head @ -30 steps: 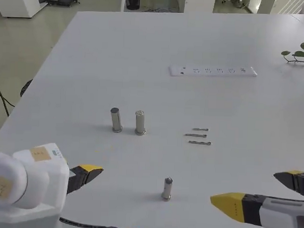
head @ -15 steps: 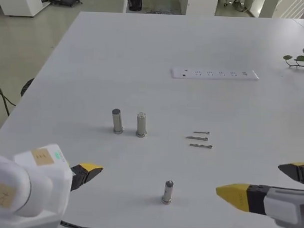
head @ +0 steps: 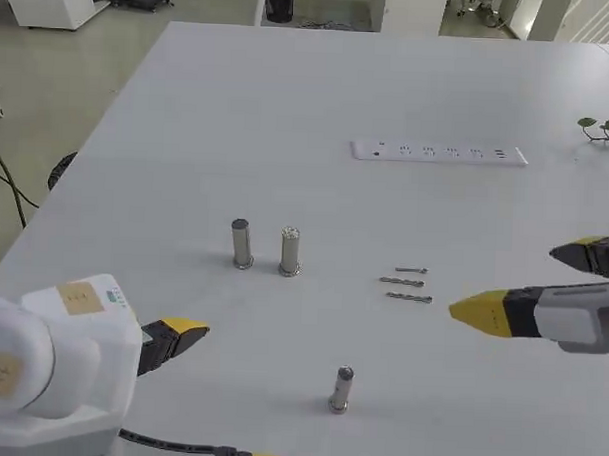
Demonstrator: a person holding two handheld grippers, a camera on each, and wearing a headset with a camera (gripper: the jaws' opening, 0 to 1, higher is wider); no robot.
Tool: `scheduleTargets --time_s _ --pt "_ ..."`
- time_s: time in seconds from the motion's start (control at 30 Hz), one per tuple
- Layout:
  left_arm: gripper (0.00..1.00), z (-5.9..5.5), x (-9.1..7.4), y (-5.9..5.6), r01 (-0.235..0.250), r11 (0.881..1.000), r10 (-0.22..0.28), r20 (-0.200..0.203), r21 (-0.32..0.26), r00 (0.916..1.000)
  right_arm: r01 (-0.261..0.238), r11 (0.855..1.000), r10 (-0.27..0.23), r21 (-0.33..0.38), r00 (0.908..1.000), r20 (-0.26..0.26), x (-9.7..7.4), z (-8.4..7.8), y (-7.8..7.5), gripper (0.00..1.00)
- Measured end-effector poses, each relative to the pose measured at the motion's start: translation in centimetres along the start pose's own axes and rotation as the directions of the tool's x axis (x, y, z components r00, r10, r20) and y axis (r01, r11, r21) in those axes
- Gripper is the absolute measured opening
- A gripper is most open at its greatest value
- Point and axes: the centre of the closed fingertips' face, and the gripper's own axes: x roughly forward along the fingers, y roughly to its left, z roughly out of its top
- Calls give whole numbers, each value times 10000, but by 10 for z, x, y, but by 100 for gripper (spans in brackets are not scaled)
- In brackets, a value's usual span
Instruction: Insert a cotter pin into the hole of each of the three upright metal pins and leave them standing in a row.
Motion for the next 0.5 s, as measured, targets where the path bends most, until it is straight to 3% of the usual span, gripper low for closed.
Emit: scheduleTargets --time_s 0.2,0.3,0.5 --pt "93 1 0 1 -41 10000 41 -34 86 10000 -484 9944 432 -935 9975 -566 24 0 -8 76" --pt "93 0 1 -1 38 10000 -38 -80 -41 10000 -743 9921 671 -1009 9951 -731 34 3 -8 74" --pt "92 -2 2 -2 -47 9998 49 -115 180 9999 -1120 9762 908 -1858 9888 -1186 56 5 -12 70"
